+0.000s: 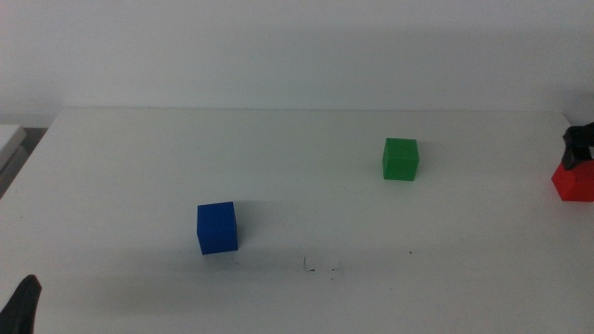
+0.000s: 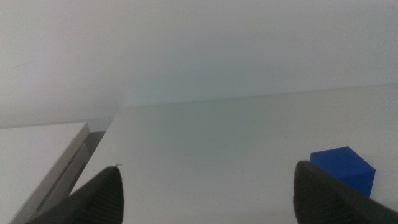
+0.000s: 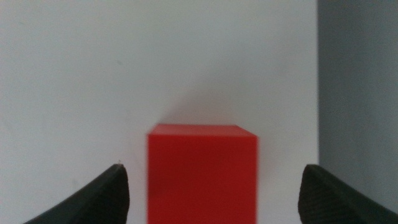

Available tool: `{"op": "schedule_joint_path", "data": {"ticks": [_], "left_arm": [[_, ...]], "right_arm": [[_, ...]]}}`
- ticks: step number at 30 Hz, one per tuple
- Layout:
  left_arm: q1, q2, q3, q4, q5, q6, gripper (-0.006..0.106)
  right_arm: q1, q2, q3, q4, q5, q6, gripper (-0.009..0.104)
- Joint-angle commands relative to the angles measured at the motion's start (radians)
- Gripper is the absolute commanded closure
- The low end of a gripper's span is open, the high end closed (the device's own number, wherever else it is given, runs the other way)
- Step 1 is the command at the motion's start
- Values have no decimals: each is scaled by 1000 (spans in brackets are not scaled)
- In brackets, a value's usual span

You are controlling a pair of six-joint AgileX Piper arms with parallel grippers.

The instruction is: Stack red cubes first, then green, then blue cubes in a specific spot.

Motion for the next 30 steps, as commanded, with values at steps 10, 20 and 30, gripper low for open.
{"op": "schedule_joint_path", "data": {"ticks": [10,20,30], "left_arm": [[0,-3,0,-2,-15,-1,7],[0,-3,0,-2,-15,-1,7],[0,-3,0,-2,-15,-1,7]], "right_arm": [[20,46,-6,-8,-32,-1,9],[20,92,-6,-8,-35,1,54],[257,-117,-6,-143,101,432,96]]}}
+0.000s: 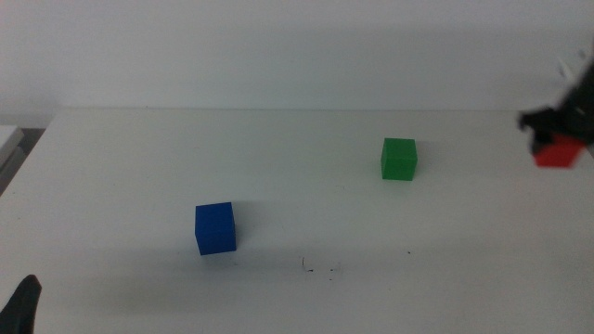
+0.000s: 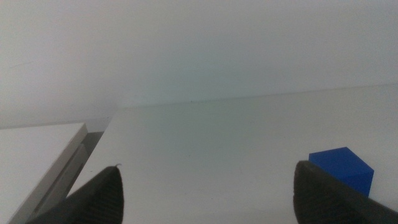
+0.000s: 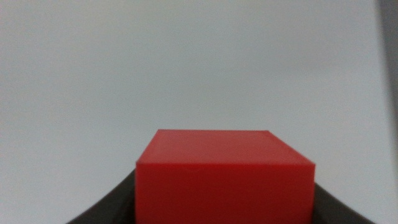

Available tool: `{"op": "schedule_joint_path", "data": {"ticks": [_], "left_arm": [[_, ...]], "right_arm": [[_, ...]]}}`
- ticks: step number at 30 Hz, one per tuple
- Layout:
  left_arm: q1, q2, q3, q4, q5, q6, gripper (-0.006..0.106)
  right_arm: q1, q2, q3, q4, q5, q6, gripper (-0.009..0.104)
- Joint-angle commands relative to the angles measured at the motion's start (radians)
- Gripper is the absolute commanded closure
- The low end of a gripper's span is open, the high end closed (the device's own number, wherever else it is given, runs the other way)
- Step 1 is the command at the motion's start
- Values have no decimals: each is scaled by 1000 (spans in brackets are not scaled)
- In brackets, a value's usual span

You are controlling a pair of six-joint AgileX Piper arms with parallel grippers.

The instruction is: Stack red cubes first, then green, then blue cubes in a specific spot.

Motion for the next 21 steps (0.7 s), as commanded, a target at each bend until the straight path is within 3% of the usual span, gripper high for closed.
{"op": "schedule_joint_path", "data": {"ticks": [1,8,12,15,19,21], "left_arm": [[0,-3,0,-2,-15,-1,7],[0,-3,0,-2,-15,-1,7],[0,-3,0,-2,-15,-1,7],[0,-3,0,-2,-15,-1,7],[0,-3,0,-2,-15,-1,7],[0,-3,0,-2,-15,-1,7]], "right_arm": [[114,-78,-5,-31,80,187,96],[544,-96,-5,-102,173,496,92],[727,-92,-5,-189,173,707,89],[805,-88,-5,-209,173,802,89],[849,-74,-5,-166,171,852,89],[862,-55,-5,-199,171,873,89]]}}
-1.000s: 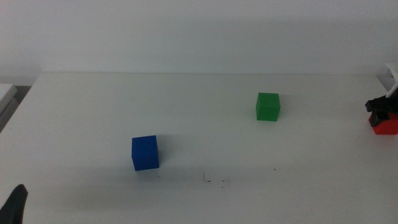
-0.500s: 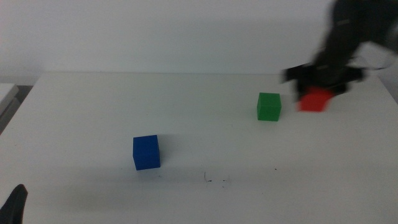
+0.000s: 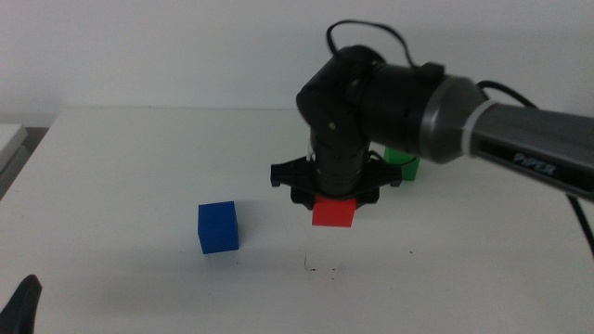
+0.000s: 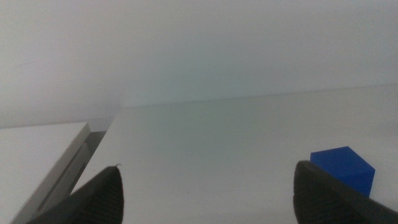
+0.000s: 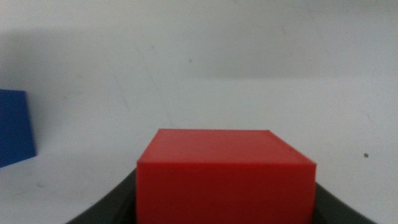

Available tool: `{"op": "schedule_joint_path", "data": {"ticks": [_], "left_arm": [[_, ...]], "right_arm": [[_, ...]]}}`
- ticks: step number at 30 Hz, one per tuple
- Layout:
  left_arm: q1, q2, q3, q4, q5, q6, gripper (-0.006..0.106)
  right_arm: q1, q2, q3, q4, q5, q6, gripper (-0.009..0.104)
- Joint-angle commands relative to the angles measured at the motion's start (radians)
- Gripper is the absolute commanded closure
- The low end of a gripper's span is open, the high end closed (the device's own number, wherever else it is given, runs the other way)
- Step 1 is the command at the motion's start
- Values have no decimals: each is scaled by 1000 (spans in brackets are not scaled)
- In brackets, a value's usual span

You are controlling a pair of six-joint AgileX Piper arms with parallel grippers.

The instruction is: Stack red cubes first, then green, then blue cubes in a specific spot.

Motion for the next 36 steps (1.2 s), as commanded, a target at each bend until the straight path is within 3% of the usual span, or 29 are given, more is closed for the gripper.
{"op": "schedule_joint_path", "data": {"ticks": [1,29,31,32,33,36], "left_arm": [[0,-3,0,-2,-15,-1,7],[0,-3,0,-2,-15,-1,7],[0,-3,0,-2,-15,0,7],[0,-3,0,-2,-15,0,7],[0,-3,0,-2,-15,0,7],[0,-3,0,-2,-15,0,7]], "right_arm": [[12,20,-2,-38,12,33,89],[18,205,-2,33,-37,16,88],[18,205,-2,33,-40,16,80],[18,205,-2,33,-42,27,71],[18,205,-2,31,-42,32,55],[18,205,-2,27,-44,32,28]]}}
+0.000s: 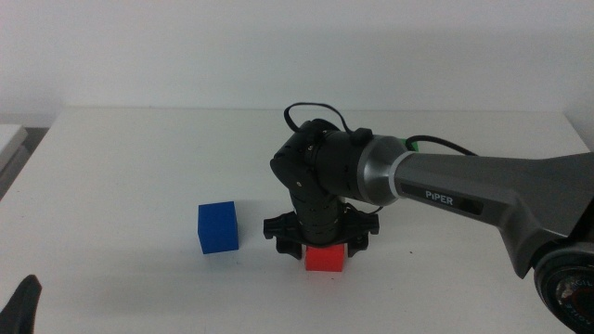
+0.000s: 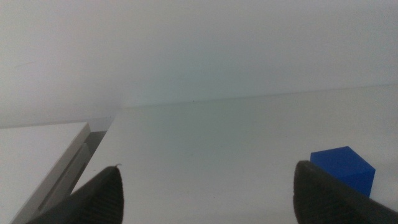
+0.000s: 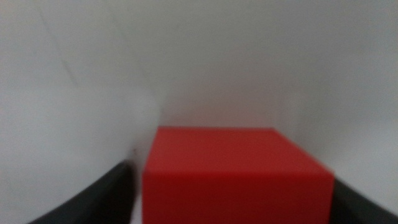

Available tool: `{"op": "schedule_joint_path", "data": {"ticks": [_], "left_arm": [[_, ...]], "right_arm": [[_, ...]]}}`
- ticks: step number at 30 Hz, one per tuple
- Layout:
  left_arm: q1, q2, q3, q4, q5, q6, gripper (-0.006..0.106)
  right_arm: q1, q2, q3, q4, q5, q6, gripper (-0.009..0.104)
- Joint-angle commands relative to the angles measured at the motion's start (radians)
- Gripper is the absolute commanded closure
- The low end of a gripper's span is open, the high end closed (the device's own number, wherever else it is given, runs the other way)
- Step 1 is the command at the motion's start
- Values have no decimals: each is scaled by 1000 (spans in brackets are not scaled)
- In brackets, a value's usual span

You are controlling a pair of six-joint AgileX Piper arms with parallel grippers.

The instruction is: Stack red cubes first, then green, then blue cubes in a specific spot.

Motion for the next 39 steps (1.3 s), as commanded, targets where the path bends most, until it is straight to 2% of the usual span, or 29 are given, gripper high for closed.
{"op": "schedule_joint_path", "data": {"ticks": [1,4,6,11,13,17,23,28,33,39], "left_arm": [[0,-3,0,-2,-15,0,7],[0,-3,0,-2,-15,0,7],[0,-3,0,-2,-15,0,7],[0,-3,0,-2,-15,0,7],[0,-3,0,-2,-15,0,7],[0,-3,0,-2,-15,0,7],[0,-3,0,-2,-15,0,7],[0,-3,0,-2,-15,0,7],[0,-3,0,-2,-15,0,7],[0,-3,0,-2,-15,0,7]], "right_arm": [[1,5,-2,-5,-10,5,20],[7,-15,-2,-11,-1,-11,2],[26,-61,-2,-19,24,-32,2],[65,-274,60,-101,33,-82,2],[43,-350,81,-130,36,-91,2],[-75,-392,60,-160,37,-182,2],[-271,-277,-66,-152,-1,-298,2],[-372,-136,-166,-77,-95,-362,2],[-426,-41,-173,-67,-210,-347,2],[-432,38,-173,-66,-260,-344,2]]}}
